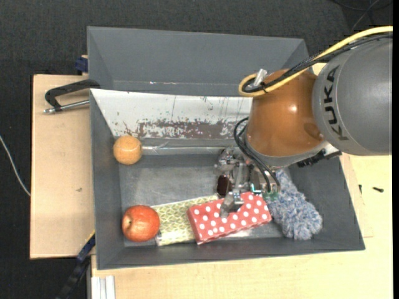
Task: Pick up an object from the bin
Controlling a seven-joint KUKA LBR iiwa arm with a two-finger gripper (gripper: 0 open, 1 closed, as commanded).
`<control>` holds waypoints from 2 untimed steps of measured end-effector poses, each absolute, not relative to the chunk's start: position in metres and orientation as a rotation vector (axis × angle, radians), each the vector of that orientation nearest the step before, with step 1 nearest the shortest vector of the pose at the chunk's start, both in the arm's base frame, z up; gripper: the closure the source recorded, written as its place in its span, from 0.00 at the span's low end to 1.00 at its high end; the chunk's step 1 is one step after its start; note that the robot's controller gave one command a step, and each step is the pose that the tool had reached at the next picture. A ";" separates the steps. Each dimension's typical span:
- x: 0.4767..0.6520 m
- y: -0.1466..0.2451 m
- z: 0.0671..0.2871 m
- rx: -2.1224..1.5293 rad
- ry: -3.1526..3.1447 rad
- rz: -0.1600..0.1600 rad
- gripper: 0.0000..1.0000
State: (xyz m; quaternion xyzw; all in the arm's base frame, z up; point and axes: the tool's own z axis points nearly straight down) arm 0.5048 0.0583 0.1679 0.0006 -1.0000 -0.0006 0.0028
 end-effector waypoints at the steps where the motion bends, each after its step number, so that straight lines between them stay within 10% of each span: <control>1: 0.508 0.066 0.140 0.067 -3.151 -0.002 0.00; 2: 0.505 0.079 0.092 0.191 -3.134 -0.001 1.00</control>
Offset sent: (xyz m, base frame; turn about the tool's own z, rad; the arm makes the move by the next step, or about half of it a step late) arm -0.0027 0.0238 -0.0979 -0.1261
